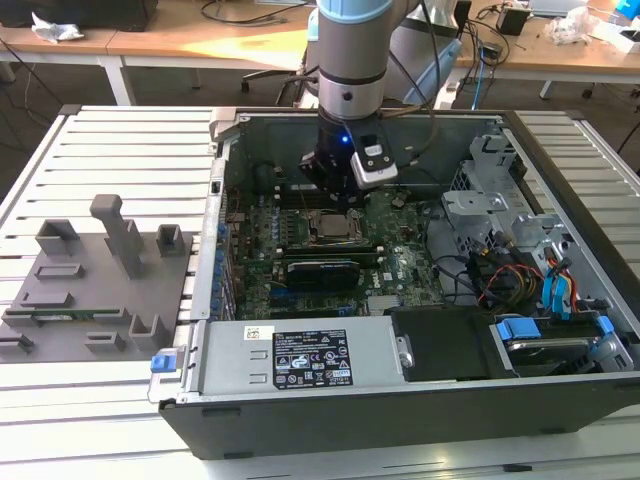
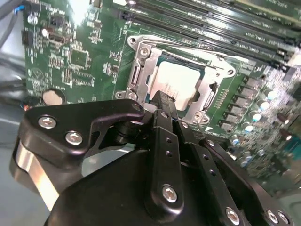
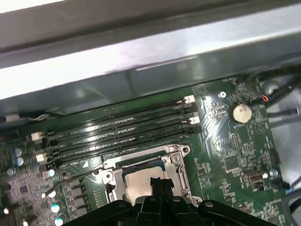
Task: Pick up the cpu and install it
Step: 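Close the cpu cover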
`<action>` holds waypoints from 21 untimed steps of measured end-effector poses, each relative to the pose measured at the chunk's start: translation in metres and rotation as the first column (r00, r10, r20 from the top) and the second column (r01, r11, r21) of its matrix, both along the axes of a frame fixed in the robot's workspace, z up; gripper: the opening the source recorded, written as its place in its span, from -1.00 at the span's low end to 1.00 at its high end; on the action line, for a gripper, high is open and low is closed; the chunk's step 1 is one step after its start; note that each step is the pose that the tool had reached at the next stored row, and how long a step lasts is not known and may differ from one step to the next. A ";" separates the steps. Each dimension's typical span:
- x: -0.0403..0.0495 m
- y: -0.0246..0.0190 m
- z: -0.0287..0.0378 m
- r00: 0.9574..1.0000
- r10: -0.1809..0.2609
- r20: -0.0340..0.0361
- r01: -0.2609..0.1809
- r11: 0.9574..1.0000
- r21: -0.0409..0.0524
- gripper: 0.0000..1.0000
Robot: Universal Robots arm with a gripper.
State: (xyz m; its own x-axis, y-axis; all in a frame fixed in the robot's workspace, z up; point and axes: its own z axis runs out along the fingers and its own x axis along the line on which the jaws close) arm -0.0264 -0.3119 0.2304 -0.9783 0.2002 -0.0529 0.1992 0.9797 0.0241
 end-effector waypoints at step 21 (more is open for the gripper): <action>-0.0001 -0.0001 -0.0042 0.908 0.419 0.000 -0.419 0.908 0.000 -0.79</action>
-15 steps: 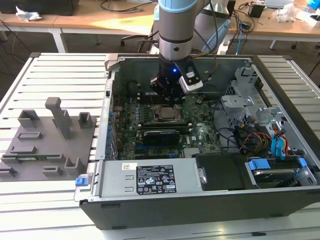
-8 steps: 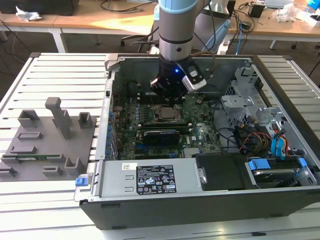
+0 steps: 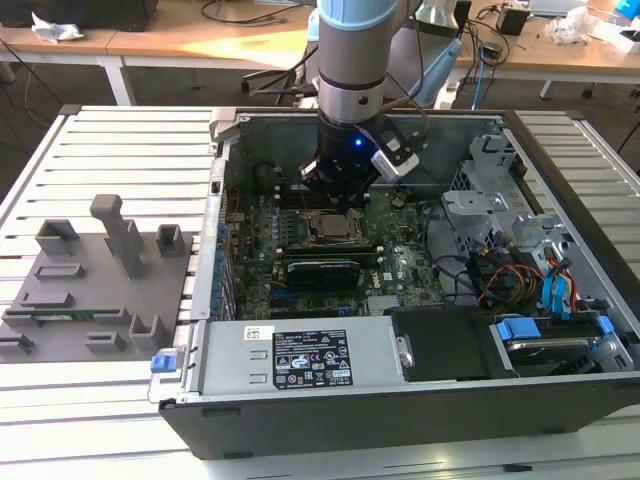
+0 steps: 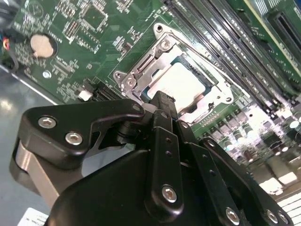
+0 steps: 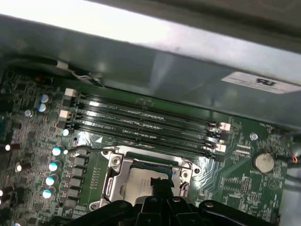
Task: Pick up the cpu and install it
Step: 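Close the cpu cover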
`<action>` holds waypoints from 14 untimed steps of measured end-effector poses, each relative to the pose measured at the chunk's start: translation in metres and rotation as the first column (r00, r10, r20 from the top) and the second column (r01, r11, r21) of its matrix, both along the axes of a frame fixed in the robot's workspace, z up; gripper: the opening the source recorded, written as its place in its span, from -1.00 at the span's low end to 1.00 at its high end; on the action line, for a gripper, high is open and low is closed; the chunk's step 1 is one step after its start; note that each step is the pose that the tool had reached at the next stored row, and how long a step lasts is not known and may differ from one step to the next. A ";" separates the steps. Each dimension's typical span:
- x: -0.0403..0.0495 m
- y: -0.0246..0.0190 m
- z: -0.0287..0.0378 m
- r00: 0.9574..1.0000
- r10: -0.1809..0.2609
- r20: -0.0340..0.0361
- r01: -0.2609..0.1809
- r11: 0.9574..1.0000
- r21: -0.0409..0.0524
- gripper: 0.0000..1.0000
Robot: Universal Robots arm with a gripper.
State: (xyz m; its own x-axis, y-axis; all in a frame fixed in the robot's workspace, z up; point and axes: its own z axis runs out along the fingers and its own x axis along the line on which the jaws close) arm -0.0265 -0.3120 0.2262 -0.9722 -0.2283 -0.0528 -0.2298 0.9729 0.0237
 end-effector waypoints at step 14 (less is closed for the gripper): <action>-0.0017 -0.0052 -0.0046 0.999 -0.037 0.000 0.037 0.999 0.000 -0.79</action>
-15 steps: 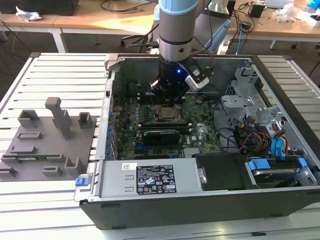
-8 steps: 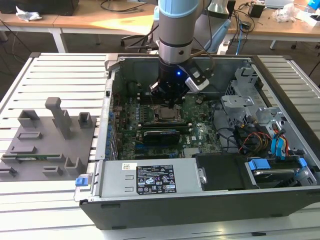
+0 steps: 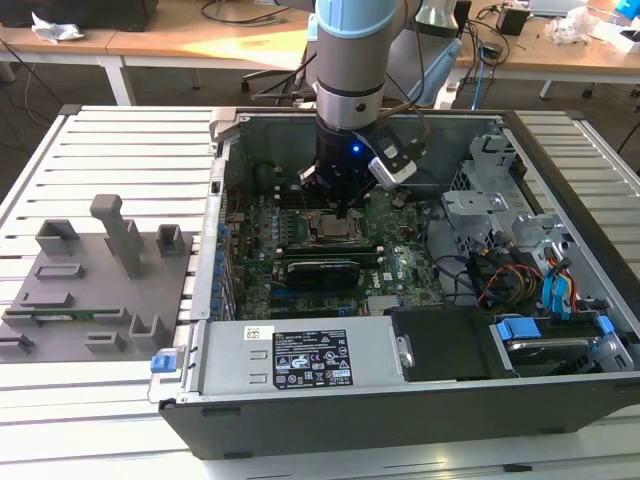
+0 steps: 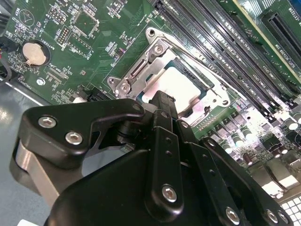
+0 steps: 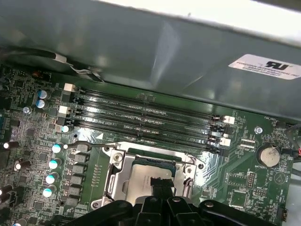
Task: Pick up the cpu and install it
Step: 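Close the cpu cover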
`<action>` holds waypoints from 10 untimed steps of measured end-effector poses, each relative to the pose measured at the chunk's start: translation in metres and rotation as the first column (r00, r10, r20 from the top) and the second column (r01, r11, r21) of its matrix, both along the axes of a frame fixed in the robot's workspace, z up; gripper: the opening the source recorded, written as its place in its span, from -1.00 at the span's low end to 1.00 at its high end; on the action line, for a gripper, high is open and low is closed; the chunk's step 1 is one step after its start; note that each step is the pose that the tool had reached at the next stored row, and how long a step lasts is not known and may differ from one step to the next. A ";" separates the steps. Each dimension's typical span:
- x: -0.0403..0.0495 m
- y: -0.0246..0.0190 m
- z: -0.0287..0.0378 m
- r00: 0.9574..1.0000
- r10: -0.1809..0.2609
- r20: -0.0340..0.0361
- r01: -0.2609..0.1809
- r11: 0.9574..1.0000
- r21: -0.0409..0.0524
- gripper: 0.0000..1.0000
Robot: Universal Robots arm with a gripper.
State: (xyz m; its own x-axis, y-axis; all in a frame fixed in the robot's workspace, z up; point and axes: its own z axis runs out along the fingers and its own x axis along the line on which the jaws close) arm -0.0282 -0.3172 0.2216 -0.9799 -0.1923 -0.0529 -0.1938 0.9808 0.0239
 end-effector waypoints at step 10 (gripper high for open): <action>-0.0126 0.0000 0.0000 1.000 0.000 0.000 0.000 1.000 0.000 -0.79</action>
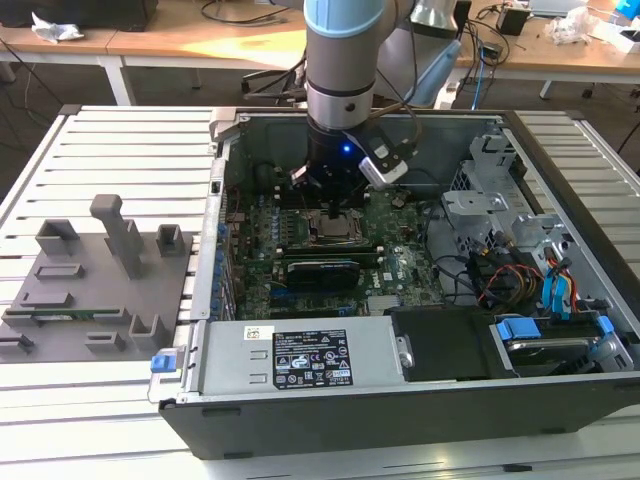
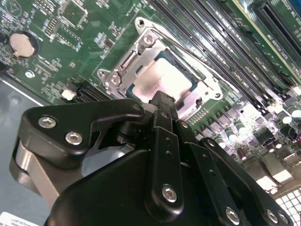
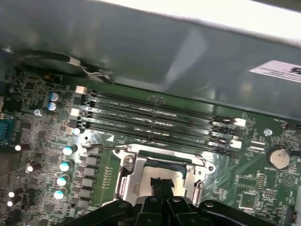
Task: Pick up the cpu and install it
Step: 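Close the cpu cover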
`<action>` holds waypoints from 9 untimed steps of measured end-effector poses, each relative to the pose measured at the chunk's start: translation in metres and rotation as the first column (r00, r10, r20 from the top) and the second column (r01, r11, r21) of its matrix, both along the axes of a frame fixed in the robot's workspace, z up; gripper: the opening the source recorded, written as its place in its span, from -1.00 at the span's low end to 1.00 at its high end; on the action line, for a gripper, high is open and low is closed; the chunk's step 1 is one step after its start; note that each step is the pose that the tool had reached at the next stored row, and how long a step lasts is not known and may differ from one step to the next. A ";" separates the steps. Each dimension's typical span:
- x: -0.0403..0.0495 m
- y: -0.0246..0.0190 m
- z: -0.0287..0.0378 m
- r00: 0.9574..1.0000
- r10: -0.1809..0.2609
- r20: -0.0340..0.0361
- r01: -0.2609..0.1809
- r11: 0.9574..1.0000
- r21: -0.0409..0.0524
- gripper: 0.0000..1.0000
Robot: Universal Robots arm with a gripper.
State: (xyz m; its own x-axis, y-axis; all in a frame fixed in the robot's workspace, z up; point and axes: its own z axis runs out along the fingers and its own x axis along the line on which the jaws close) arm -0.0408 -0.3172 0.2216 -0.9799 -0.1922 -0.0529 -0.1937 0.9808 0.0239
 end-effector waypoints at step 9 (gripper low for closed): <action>-0.0095 -0.0019 -0.0017 1.000 -0.018 0.000 0.018 1.000 0.000 -0.79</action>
State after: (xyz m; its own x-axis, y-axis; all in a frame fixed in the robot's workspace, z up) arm -0.0503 -0.3191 0.2199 -0.9833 -0.1744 -0.0529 -0.1758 0.9841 0.0240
